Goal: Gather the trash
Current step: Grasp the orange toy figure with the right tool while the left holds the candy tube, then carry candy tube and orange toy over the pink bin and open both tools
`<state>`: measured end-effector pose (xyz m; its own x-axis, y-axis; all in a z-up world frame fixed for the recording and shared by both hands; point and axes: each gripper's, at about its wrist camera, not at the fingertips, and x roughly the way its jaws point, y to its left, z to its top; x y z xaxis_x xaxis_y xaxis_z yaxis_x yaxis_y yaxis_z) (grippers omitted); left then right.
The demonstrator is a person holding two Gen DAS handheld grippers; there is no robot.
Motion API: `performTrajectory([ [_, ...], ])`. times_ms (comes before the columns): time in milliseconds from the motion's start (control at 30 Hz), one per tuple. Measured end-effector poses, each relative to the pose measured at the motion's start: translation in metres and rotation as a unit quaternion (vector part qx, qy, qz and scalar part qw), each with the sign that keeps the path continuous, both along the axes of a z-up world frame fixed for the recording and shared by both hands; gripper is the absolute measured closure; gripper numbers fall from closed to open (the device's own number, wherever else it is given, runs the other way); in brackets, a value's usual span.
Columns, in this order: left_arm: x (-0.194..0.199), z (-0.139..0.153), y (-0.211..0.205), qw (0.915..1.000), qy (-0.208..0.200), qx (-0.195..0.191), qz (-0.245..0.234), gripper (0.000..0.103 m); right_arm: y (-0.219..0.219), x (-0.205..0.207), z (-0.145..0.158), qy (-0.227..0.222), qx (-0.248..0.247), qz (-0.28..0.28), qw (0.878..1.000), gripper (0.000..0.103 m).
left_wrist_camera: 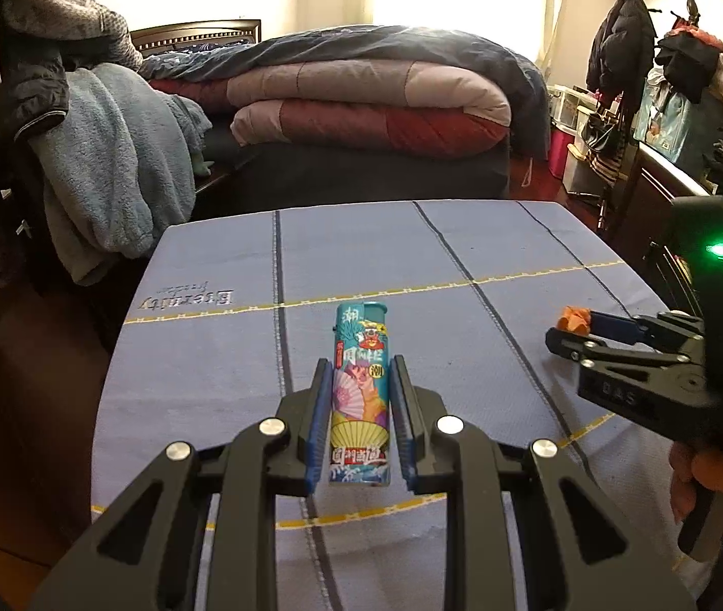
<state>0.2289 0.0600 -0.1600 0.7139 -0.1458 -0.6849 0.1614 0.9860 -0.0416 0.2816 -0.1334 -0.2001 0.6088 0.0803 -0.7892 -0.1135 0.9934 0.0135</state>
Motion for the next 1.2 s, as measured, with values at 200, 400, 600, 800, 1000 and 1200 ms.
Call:
performTrajectory([
  [200,-0.004,0.004,-0.016,1.0,-0.002,-0.001,-0.006,0.079,-0.014,-0.024,0.016,-0.017,0.018,0.009,1.0,0.06],
  [400,-0.008,0.009,-0.033,0.9999,-0.005,-0.002,-0.012,0.079,-0.03,-0.042,0.026,-0.032,0.023,0.008,0.999,0.06],
  [600,-0.011,0.014,-0.053,0.9997,-0.007,0.001,-0.022,0.079,-0.049,-0.054,0.033,-0.043,0.034,0.001,0.999,0.06],
  [800,-0.012,0.017,-0.066,0.9995,-0.011,0.008,-0.027,0.079,-0.067,-0.06,0.034,-0.046,0.04,-0.008,0.998,0.06],
  [1000,-0.011,0.019,-0.076,0.9993,-0.01,0.01,-0.035,0.079,-0.078,-0.065,0.033,-0.048,0.048,-0.011,0.998,0.06],
  [1200,-0.011,0.023,-0.086,0.9989,-0.013,0.01,-0.043,0.079,-0.085,-0.069,0.035,-0.053,0.051,-0.01,0.997,0.06],
])
